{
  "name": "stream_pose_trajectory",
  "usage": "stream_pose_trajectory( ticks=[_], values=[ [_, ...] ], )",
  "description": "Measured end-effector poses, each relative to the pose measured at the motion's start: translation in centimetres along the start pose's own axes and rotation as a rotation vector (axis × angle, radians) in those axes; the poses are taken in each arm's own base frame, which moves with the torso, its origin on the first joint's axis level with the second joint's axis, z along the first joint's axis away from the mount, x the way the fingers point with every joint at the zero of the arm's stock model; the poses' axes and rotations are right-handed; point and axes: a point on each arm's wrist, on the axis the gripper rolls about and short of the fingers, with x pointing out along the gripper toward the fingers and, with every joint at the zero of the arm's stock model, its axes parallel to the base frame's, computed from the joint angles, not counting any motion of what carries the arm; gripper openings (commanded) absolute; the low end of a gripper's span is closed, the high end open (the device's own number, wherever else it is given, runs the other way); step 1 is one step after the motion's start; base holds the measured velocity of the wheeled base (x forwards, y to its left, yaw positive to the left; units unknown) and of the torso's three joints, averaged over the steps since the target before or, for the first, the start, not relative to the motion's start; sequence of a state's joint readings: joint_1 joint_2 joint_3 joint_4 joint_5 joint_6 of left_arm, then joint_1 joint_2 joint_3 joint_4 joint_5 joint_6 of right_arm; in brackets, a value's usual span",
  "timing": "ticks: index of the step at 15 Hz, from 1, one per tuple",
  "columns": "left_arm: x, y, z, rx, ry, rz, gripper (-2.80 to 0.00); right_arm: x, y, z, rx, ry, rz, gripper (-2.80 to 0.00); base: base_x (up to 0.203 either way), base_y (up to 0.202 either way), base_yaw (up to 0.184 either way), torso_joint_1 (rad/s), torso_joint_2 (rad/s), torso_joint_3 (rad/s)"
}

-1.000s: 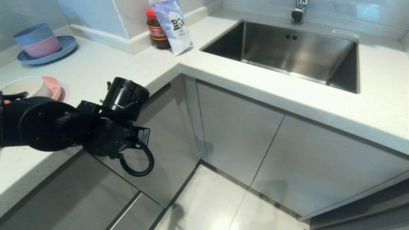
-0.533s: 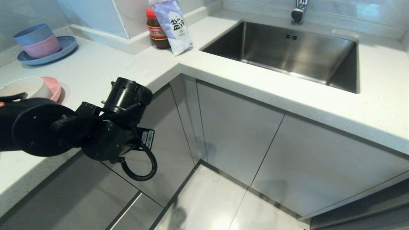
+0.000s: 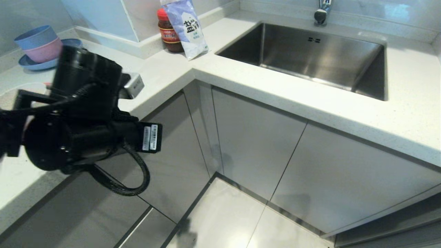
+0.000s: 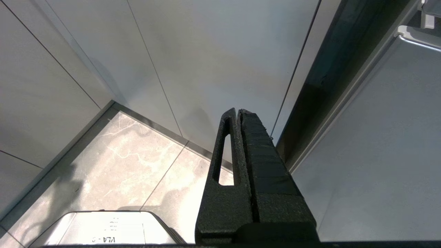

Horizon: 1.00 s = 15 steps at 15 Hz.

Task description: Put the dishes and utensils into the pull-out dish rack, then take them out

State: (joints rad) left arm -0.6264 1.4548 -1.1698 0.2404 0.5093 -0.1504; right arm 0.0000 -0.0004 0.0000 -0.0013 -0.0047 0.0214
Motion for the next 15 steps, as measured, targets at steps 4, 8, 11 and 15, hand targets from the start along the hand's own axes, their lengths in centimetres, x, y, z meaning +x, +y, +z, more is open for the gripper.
stream_pose_trajectory(
  ticks=[4, 8, 11, 15],
  values=[
    [-5.8, 3.7, 1.9, -0.106, -0.189, -0.186, -2.80, 0.0, 0.0, 0.0, 0.000, 0.000, 0.000, -2.80, 0.000, 0.000, 0.000, 0.000, 0.00, 0.000],
    [-11.9, 9.5, 2.0, -0.188, -0.384, -0.143, -2.80, 0.0, 0.0, 0.0, 0.000, 0.000, 0.000, -2.80, 0.000, 0.000, 0.000, 0.000, 0.00, 0.000],
    [-17.1, 12.0, -0.1, -0.200, -0.493, 0.018, -2.80, 0.0, 0.0, 0.0, 0.000, 0.000, 0.000, -2.80, 0.000, 0.000, 0.000, 0.000, 0.00, 0.000],
    [-22.5, 11.3, -6.3, -0.144, -0.600, 0.154, -2.80, 0.0, 0.0, 0.0, 0.000, 0.000, 0.000, -2.80, 0.000, 0.000, 0.000, 0.000, 0.00, 0.000]
  ],
)
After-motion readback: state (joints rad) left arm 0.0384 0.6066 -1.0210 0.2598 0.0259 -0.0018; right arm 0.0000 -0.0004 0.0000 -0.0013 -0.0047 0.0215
